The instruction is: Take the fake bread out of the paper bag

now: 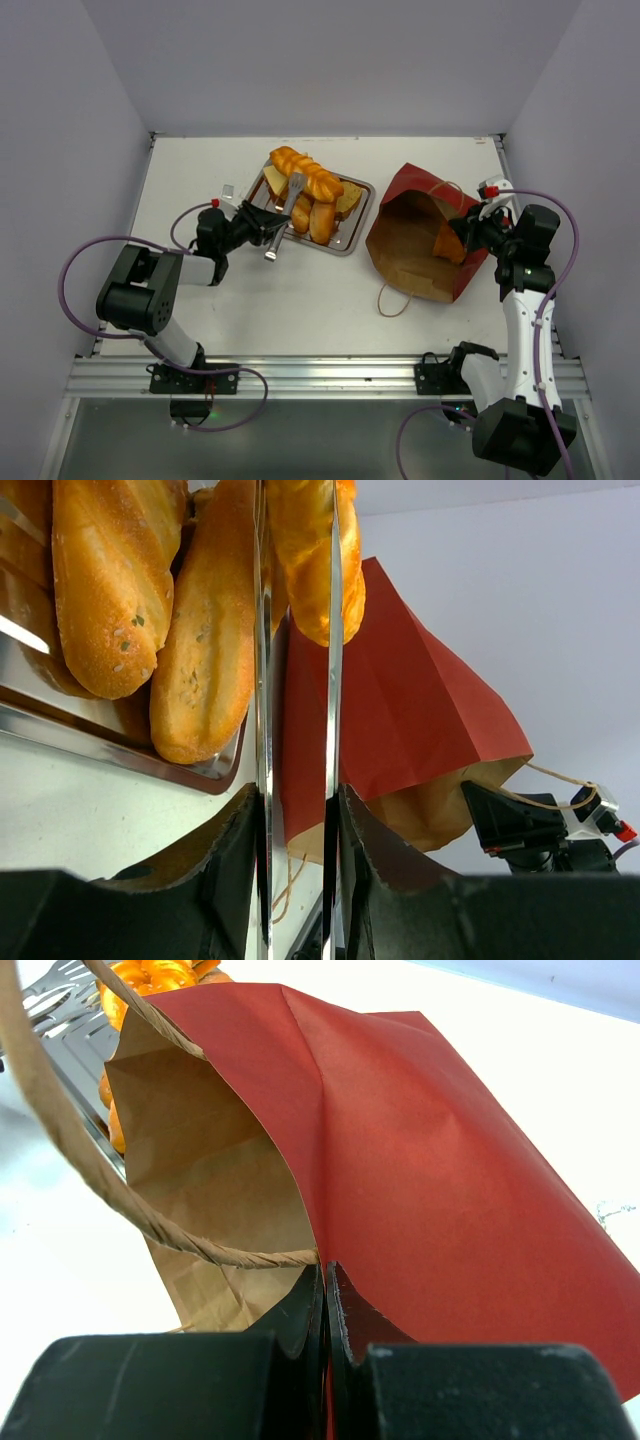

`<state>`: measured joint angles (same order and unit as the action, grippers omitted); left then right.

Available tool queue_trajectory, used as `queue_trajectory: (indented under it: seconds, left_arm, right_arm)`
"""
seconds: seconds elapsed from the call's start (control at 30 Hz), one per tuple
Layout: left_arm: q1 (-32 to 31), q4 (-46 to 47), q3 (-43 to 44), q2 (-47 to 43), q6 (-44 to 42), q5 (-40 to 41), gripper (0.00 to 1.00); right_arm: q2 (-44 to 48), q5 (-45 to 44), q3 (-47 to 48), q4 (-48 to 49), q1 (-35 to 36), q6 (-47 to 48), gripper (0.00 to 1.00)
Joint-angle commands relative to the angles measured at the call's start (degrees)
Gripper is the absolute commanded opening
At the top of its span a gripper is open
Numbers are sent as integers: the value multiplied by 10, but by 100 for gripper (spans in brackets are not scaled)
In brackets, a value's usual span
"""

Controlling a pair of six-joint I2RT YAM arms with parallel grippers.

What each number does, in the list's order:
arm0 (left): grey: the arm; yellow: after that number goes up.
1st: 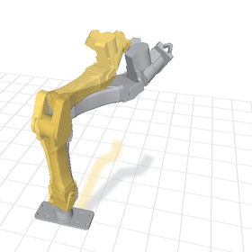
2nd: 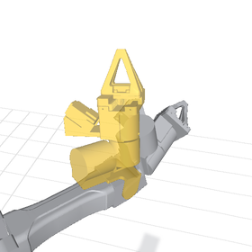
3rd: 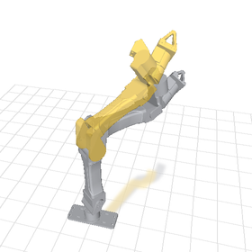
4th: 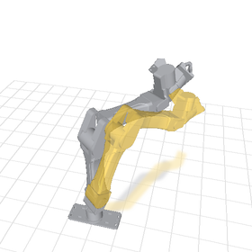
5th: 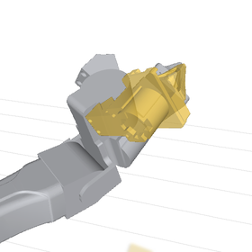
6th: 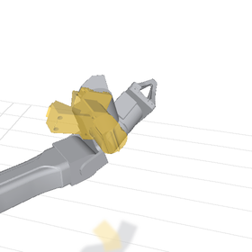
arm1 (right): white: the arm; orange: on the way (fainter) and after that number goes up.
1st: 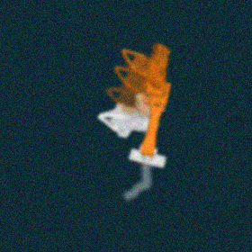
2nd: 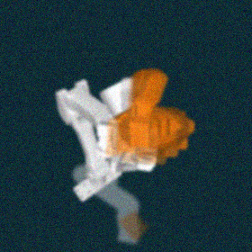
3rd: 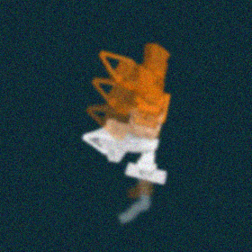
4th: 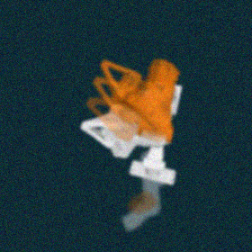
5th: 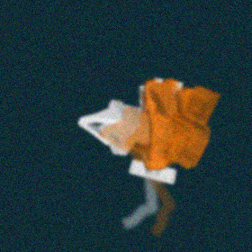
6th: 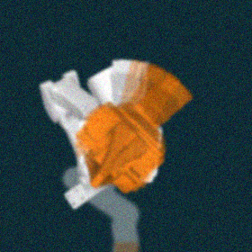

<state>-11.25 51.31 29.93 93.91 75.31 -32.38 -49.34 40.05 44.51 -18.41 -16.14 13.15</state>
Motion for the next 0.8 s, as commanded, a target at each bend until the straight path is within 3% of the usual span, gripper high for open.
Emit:
queue_trajectory:
  seconds: [0.0, 0.77]
  left_arm:
    - [7, 12, -8, -12, -24, -8, 36]
    - [14, 7, -22, -32, -27, -13, 47]
  right_arm:
    - [6, 10, -4, 20, 0, 9, 1]
    - [6, 10, -4, 20, -1, 9, 1]
